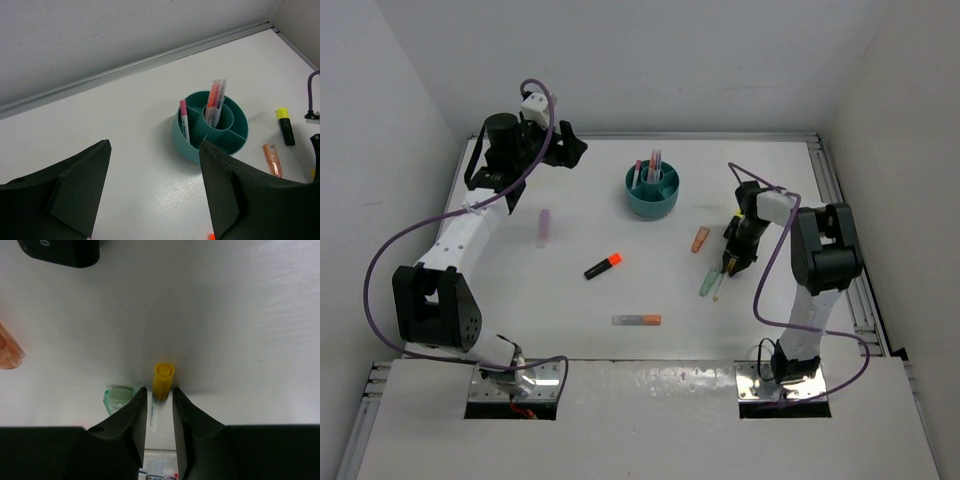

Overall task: Sort the stationery into containers
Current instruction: Pick up the pen from the center of the board, then place the pen in the storage box.

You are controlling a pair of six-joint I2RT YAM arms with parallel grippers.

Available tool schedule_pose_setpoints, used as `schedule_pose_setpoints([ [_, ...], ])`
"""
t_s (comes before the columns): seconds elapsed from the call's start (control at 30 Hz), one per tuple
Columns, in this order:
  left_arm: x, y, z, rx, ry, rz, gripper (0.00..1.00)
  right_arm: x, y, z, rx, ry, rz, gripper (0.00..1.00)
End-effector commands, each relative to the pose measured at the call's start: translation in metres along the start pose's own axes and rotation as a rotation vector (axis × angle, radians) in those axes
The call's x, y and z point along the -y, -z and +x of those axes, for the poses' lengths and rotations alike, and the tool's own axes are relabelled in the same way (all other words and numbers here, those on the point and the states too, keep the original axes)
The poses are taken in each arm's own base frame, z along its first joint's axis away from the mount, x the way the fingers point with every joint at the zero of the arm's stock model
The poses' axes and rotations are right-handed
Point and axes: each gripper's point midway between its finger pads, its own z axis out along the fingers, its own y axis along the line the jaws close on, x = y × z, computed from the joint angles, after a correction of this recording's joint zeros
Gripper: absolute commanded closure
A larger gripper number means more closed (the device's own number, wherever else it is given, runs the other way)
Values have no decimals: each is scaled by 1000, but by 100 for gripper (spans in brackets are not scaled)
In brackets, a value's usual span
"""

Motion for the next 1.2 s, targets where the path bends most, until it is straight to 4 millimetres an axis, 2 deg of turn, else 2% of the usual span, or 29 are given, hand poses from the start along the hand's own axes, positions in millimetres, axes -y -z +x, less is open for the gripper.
schedule_pose_setpoints([
  [0.0,-4,13,-17,36,-14,-34,23,6,-7,-11,25,1,54,73],
  [0.1,-5,14,-15,26,-16,-41,23,11,-10,-10,18,15,75,76],
  [0.2,-4,15,-16,27,-18,-41,23,14,-9,-9,18,27,81,89],
  [0.33,-4,15,-15,26,-21,-38,22,16,3,-12,52,32,72,99],
  [0.43,-3,15,-17,36,-19,-33,22,14,21,-14,89,41,47,100],
  [0.53,0,15,-22,61,-13,-15,22,5,46,-24,146,68,-24,100],
  [0.6,4,17,-26,77,-13,4,22,-9,76,-40,233,95,-98,100],
  [0.63,5,17,-28,86,-10,8,22,-22,88,-46,255,108,-157,100],
  [0.67,7,17,-28,89,-10,16,22,-37,113,-62,332,124,-212,100],
  [0.73,6,20,-32,100,-5,14,22,-61,142,-78,409,153,-298,100],
  [0.77,2,21,-31,99,-1,8,22,-86,171,-94,501,193,-361,100],
  [0.8,1,23,-32,101,10,6,22,-101,184,-101,543,219,-395,100],
  [0.83,-5,25,-32,103,16,-7,22,-131,215,-111,638,281,-455,100],
  [0.87,-8,26,-31,101,19,-14,22,-145,231,-117,690,316,-481,100],
  [0.9,-10,29,-32,101,24,-21,22,-162,237,-121,719,352,-499,100],
  [0.93,-15,32,-33,105,25,-33,22,-191,267,-125,815,409,-544,100],
  [0.97,-17,33,-31,102,28,-38,22,-205,278,-128,868,450,-550,100],
  [1.0,-17,36,-34,106,21,-41,22,-219,276,-132,898,482,-542,100],
  [1.03,-22,38,-34,107,20,-59,22,-241,296,-135,1001,526,-548,100],
  [1.07,-22,40,-34,110,18,-64,22,-253,301,-137,1044,540,-551,100],
  [1.1,-24,43,-35,112,15,-73,22,-263,293,-142,1061,540,-538,100],
  [1.13,-25,45,-34,110,13,-78,22,-283,301,-139,1110,552,-557,100],
  [1.17,-25,46,-34,107,11,-83,22,-286,302,-148,1150,509,-518,100],
])
